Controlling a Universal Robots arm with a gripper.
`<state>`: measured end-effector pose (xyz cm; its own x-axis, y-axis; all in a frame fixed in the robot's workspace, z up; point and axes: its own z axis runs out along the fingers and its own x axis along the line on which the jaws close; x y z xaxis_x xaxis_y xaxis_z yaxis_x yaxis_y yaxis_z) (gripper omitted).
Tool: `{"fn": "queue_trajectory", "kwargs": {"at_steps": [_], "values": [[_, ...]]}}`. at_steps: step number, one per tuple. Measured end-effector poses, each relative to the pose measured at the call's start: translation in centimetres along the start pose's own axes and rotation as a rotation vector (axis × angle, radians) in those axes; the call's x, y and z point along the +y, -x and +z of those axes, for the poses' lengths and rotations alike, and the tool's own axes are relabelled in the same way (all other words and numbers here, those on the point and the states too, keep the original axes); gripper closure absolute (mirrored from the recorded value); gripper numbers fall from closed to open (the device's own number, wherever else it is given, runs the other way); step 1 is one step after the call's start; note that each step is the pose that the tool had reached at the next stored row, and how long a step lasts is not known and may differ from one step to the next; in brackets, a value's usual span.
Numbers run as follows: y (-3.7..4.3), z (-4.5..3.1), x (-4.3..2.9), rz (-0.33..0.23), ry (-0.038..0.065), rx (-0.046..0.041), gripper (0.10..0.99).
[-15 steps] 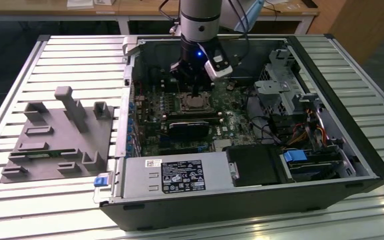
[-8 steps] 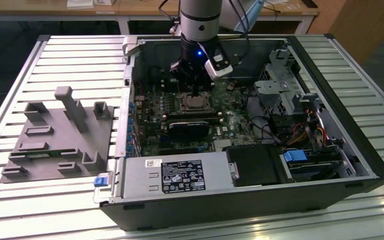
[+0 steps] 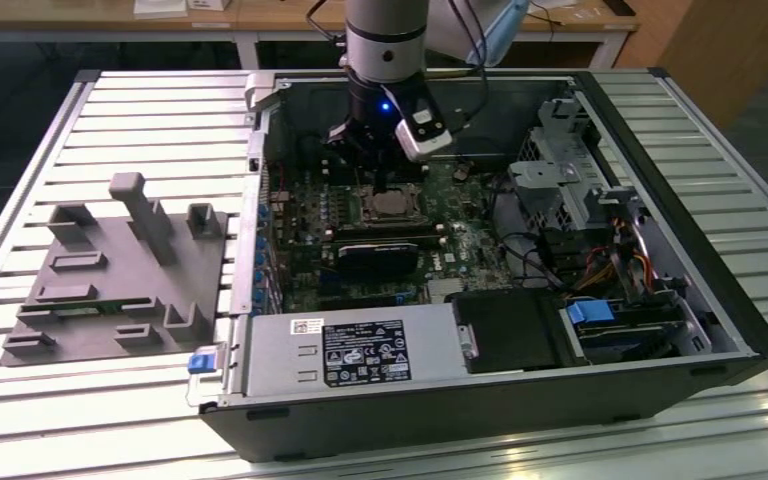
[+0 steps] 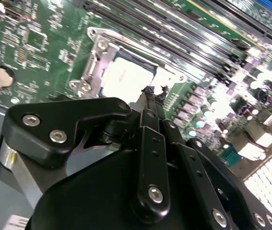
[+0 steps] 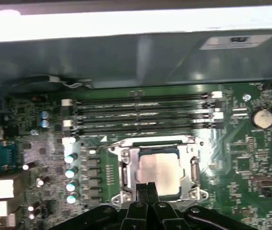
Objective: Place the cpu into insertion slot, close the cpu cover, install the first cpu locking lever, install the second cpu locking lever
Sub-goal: 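Install the first cpu locking lever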
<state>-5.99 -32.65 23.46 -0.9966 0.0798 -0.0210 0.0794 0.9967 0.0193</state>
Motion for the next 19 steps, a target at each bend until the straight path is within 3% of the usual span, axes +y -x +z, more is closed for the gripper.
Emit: {"fn": "queue_trajectory", "kwargs": {"at_steps": [9,13,19], "values": [[-1.99,-0.05,-0.22,0.0,0.005,-0.0037,0.984],[-2.12,-0.21,-0.23,0.0,0.005,-0.0053,0.984],[-2.11,-1.27,-0.21,0.0,0.005,-0.0052,0.984]]}}
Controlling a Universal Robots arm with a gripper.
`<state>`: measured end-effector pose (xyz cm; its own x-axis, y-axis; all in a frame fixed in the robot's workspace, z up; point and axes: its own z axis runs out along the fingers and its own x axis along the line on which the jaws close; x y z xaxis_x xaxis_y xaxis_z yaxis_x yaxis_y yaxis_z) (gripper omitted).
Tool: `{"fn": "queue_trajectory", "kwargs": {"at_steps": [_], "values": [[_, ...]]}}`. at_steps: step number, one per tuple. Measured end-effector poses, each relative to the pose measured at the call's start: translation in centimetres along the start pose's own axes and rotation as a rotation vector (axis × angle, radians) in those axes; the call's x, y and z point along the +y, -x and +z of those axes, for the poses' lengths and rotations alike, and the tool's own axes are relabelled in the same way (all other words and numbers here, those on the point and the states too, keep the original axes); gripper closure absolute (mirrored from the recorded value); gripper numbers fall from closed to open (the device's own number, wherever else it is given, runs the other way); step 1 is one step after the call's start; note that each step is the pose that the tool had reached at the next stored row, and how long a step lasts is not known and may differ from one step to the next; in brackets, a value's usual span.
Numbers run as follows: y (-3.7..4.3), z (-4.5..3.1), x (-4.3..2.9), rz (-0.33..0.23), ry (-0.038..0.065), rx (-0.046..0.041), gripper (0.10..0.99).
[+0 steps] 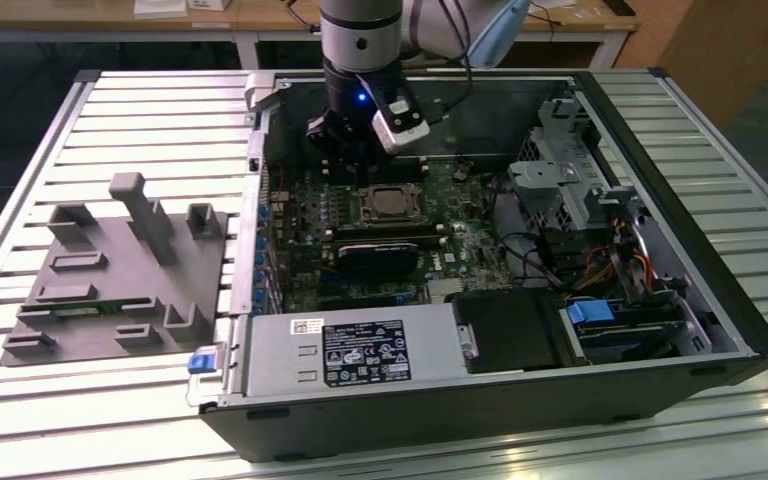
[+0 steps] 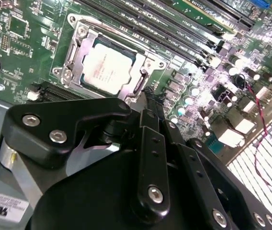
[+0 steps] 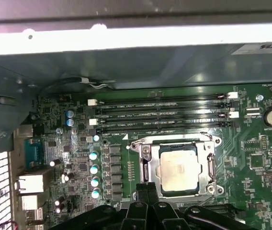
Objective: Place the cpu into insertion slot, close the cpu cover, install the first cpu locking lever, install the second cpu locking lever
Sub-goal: 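Install the first cpu locking lever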
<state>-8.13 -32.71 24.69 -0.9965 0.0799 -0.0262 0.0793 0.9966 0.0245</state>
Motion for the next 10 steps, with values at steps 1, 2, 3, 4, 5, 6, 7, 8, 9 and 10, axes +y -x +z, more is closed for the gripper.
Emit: {"fn": "queue_trajectory", "kwargs": {"at_steps": [1,2,3,4,5,6,7,8,9,10], "values": [[0.0,-0.15,0.0,0.0,0.0,0.0,0.984],[0.01,-0.28,0.01,0.0,0.0,0.0,0.984],[0.01,-0.38,0.01,0.0,0.0,-0.0001,0.984],[0.01,-0.44,0.01,0.0,0.0,-0.0001,0.984],[0.01,-0.44,0.01,0.0,0.0,-0.0001,0.984],[-0.01,-0.44,0.01,0.0,0.001,-0.0002,0.984],[-0.11,-0.45,0.0,0.0,0.002,-0.0001,0.984],[-0.27,-0.46,-0.01,0.0,0.003,-0.0001,0.984],[-0.45,-0.46,-0.02,0.0,0.005,-0.0002,0.984],[-0.63,-0.47,-0.04,0.0,0.006,-0.0002,0.984]]}}
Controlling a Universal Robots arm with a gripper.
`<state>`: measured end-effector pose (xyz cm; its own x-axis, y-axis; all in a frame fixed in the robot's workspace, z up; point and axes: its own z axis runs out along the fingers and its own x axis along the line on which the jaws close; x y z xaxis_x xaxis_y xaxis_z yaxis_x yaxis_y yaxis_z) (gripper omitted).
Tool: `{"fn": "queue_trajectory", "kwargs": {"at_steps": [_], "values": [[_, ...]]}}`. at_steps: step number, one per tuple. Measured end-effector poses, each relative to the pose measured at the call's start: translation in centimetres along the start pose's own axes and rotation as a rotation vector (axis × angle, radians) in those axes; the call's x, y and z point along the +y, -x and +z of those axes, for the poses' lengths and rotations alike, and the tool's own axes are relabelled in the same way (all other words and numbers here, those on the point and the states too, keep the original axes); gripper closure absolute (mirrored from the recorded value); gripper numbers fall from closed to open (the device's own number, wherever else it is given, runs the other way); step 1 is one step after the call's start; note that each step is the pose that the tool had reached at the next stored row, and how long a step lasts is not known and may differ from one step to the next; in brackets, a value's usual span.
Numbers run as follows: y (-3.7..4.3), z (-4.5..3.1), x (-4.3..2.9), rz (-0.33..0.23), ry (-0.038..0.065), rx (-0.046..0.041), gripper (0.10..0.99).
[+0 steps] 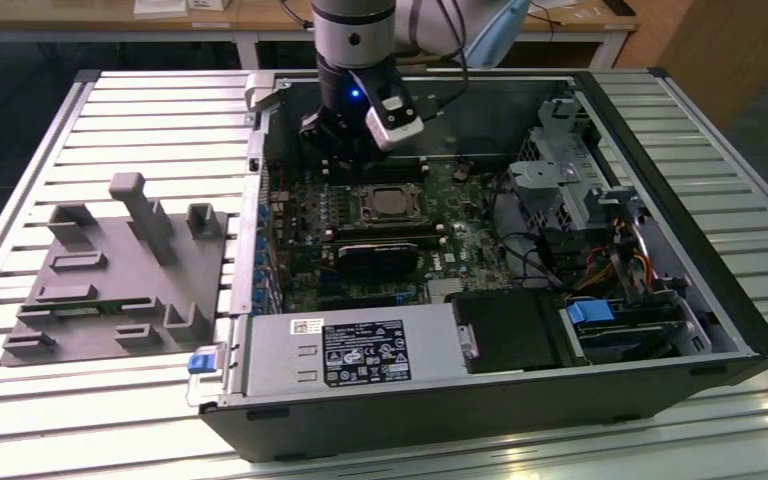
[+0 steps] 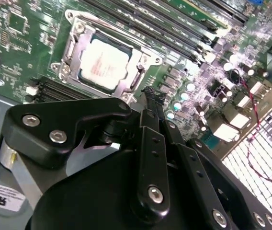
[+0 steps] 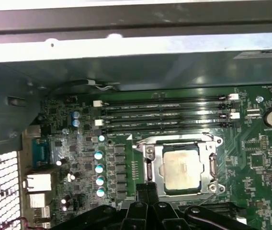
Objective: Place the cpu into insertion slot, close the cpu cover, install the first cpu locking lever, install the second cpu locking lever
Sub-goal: 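Install the first cpu locking lever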
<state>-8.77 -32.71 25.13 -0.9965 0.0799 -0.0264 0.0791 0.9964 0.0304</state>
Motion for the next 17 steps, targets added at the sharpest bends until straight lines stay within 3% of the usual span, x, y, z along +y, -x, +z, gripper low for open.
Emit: {"fn": "queue_trajectory", "kwargs": {"at_steps": [2,4,11,17], "values": [[-0.28,-0.01,-0.02,0.0,0.006,0.0003,0.984],[-0.5,-0.01,-0.04,0.001,0.023,0.0017,0.984],[-1.43,-0.04,-0.13,0.004,0.123,0.0096,0.984],[-1.95,-0.05,-0.18,0.006,0.217,0.0172,0.984]]}}
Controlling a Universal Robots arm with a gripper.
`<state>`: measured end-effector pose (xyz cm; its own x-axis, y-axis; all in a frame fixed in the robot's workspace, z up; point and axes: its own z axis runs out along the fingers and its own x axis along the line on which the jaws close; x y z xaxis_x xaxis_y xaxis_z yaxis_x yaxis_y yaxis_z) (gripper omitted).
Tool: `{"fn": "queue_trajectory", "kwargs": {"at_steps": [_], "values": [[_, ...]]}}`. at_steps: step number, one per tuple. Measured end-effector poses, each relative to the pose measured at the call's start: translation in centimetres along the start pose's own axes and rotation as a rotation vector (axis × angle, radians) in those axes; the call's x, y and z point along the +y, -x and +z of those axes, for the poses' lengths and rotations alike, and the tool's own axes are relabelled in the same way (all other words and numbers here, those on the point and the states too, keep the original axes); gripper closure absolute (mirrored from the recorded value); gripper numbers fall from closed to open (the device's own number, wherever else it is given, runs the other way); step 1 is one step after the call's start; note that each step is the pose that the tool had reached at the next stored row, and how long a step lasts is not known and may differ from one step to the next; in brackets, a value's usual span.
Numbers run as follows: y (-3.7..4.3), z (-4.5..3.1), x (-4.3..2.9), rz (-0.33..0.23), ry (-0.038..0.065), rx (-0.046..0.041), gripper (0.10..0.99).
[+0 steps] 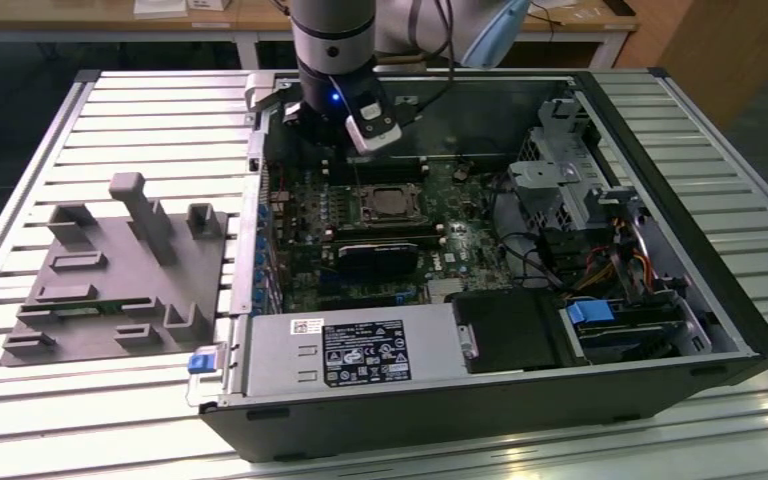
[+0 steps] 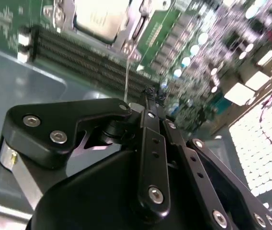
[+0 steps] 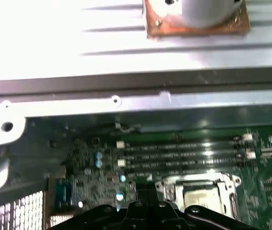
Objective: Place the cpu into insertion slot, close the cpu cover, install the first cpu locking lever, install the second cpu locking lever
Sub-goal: 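Install the first cpu locking lever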
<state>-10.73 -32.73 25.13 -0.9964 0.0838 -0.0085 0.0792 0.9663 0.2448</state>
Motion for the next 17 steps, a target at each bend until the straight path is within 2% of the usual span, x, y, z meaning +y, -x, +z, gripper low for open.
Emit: {"fn": "queue_trajectory", "kwargs": {"at_steps": [2,3,11,17], "values": [[-0.11,0.0,-0.01,0.001,0.03,0.0021,0.984],[-0.13,0.0,-0.01,0.001,0.04,0.0031,0.984],[0.16,0.04,0.0,0.001,0.042,0.0033,0.984],[1.27,0.12,0.09,0.001,0.042,0.0032,0.984]]}}
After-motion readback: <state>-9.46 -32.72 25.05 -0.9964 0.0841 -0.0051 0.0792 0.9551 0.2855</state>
